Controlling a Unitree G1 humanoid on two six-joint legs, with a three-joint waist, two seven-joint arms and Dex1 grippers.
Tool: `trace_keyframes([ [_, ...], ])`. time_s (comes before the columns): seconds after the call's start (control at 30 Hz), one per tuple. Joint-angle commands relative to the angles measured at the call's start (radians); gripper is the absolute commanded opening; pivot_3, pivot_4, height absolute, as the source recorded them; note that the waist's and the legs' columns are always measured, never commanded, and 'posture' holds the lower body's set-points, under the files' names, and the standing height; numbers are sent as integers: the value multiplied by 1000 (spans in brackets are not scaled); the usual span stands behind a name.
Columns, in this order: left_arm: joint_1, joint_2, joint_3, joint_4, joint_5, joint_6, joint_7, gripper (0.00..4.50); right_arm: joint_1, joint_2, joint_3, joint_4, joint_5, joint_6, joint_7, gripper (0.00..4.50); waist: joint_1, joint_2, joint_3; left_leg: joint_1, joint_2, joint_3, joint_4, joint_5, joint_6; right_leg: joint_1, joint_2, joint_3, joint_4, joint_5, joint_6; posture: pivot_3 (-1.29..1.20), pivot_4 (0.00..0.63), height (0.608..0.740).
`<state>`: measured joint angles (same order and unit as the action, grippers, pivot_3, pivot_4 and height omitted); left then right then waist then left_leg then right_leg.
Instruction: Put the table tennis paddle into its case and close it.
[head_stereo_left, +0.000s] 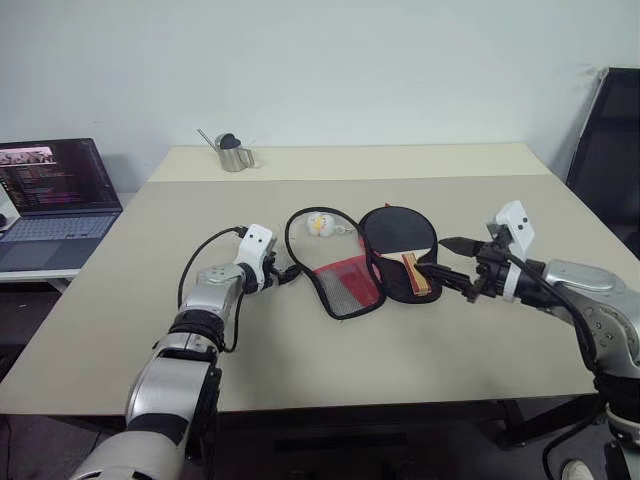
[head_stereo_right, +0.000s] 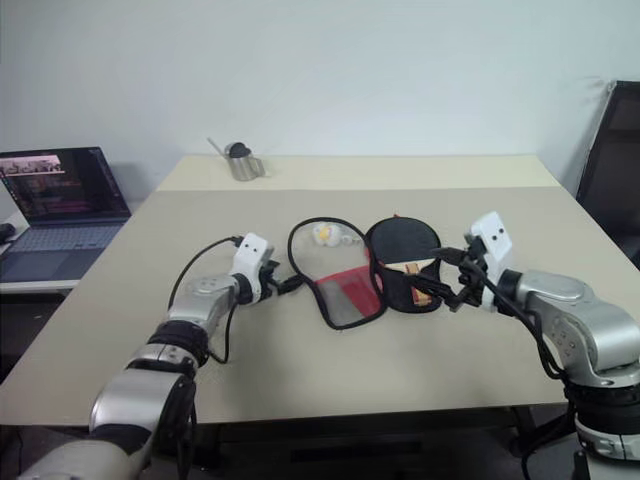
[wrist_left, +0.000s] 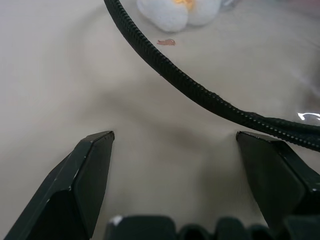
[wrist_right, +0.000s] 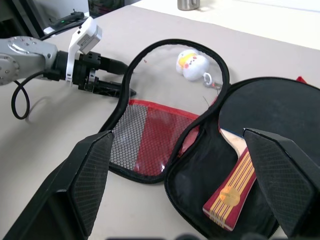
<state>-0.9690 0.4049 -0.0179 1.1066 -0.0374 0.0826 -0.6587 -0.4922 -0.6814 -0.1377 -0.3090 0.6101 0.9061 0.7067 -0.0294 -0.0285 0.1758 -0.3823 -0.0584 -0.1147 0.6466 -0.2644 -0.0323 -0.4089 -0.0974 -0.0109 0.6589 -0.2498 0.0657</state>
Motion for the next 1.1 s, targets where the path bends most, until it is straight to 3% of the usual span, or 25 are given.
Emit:
trace_keyframes([
  [0.03,-51,-33,15,16,-8,-31,-31,4258,6,-23,-45,-44,17,-7,-7,4500,1,0,0,0,0,0,0,0,0,0,0,0,0,0,0,0,150,740],
  [0.4,-211,-231,56,-124,-104,31,-153,4258,19,-86,-114,-43,44,13,-13,4500,4,-3,2,-2,0,1,1,0,0,0,-1,0,-1,0,1,0,150,740],
  [0.7,-269,-344,42,-34,-64,-28,-93,4258,29,-142,-174,-3,32,17,-58,4500,-2,-3,2,0,0,3,1,0,0,0,-1,1,0,0,1,0,150,740],
  [0.93,-229,-314,60,-87,-93,-47,-183,4258,34,-114,-153,14,9,23,-133,4500,-2,-3,2,-1,0,3,1,0,0,0,-1,1,0,0,1,0,150,740],
  [1.1,-68,-194,61,-391,-206,99,-437,4258,-22,-60,-60,98,-36,21,-162,4500,-17,-2,2,1,1,4,0,0,0,-1,0,3,1,0,1,0,150,740],
])
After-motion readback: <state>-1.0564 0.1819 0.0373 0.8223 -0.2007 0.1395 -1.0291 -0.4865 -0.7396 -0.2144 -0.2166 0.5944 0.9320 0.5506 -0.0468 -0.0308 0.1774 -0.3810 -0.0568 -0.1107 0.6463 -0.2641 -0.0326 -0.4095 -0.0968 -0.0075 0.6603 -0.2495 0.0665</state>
